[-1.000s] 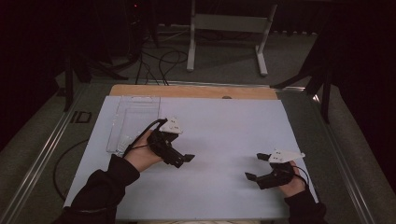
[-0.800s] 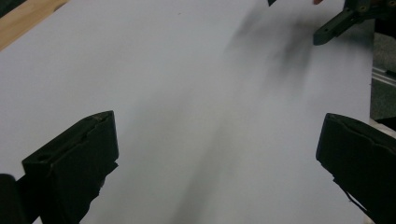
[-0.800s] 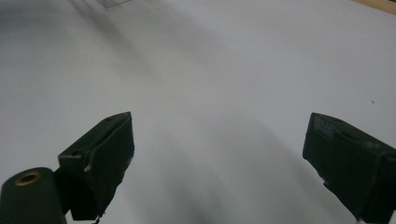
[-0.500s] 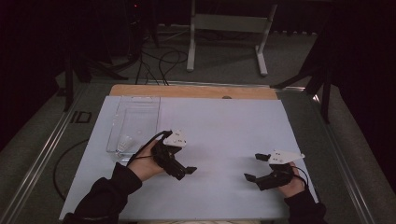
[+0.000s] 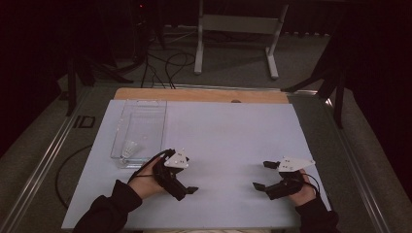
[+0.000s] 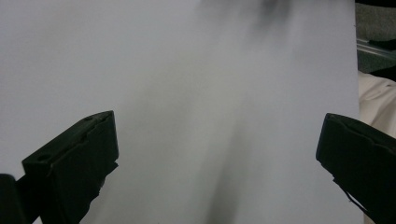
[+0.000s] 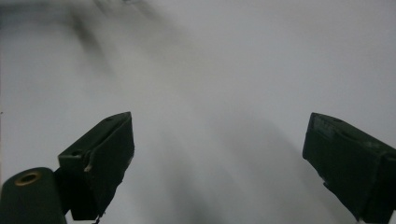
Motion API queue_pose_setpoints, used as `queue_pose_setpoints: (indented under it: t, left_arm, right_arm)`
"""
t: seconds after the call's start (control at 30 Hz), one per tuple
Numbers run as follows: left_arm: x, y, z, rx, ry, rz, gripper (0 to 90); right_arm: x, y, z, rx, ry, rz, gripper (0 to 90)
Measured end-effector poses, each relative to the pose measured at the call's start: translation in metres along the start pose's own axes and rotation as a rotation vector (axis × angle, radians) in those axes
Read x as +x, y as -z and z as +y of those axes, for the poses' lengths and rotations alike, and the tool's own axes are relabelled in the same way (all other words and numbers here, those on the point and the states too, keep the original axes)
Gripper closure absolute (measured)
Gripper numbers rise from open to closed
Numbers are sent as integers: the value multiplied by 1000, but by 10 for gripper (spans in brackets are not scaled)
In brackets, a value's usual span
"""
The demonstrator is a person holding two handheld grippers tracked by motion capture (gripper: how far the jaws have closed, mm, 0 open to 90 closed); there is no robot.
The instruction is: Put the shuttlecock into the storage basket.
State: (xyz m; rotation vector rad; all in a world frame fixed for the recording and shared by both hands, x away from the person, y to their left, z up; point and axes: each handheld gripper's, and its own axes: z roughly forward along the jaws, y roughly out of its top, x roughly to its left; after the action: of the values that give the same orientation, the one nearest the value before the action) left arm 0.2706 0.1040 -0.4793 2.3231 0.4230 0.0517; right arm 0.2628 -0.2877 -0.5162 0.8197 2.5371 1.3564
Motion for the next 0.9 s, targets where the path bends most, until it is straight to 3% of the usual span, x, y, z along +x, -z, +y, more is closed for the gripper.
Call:
queue_pose_setpoints:
  t: [0.4,0.73,0.9]
  left_arm:
    - [0,10,-31,-6,32,-15,0]
    - [1,16,-54,-29,69,9,1]
    - [5,23,-70,-37,112,39,1]
  right_arm:
    - [1,-1,-1,-8,12,10,91]
    - [1,-1,-2,-7,10,10,90]
    - [1,-2,-2,-3,4,21,91]
